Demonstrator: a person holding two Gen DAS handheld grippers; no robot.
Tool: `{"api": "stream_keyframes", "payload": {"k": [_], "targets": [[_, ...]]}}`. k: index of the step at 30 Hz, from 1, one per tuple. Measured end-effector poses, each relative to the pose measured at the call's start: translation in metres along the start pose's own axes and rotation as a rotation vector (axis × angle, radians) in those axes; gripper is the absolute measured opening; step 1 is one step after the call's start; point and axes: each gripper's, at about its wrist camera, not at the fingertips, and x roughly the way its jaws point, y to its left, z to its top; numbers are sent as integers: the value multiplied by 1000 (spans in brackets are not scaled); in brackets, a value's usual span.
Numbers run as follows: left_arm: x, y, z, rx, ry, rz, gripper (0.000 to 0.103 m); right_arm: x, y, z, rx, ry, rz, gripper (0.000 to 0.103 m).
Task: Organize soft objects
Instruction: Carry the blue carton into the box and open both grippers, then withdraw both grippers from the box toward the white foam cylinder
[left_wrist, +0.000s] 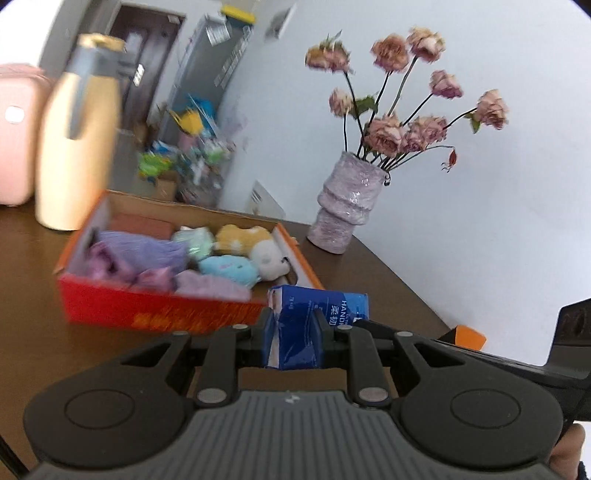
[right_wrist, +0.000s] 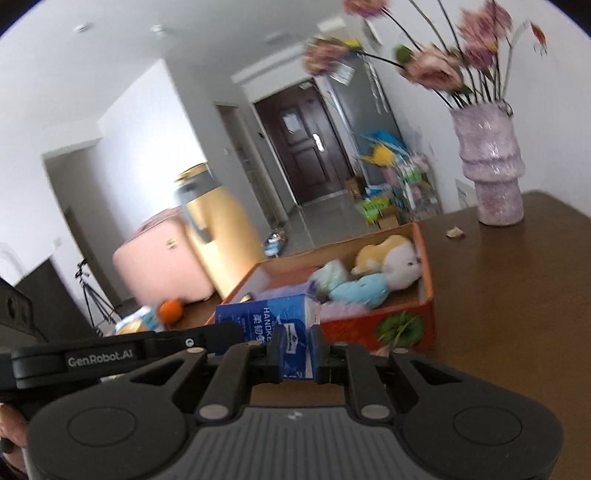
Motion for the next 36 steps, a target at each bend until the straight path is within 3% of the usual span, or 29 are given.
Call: {"api": "stream_keyframes", "payload": {"k": [7, 13, 17, 23, 26, 28, 30, 34, 36], "targets": [[116, 21, 57, -33, 136, -5, 21, 89, -56, 64, 52, 131, -69, 14], [180, 36, 42, -51, 273, 9, 21, 145, -86, 71, 9, 253, -185, 16], [186, 43, 38, -23, 261, 68, 28, 156, -78, 65, -93, 251, -251, 20], [143, 43, 56, 15, 206, 83, 30, 120, -67, 81, -108, 174, -247, 29], [101, 35, 65, 60, 146, 103, 38, 84, -54, 90, -106, 113, -232, 34], [67, 29, 62, 100, 97, 130, 46, 57, -42, 91, -131, 71, -222, 40], [34, 19, 50, 167, 65, 165, 48, 31, -29, 88, -190, 24, -229, 56], [-33, 3, 20, 248, -64, 240, 78, -25, -5, 67, -280, -94, -288, 63], [-68, -6, 1, 299, -145, 273, 83, -50, 5, 52, -296, -141, -285, 76]]}}
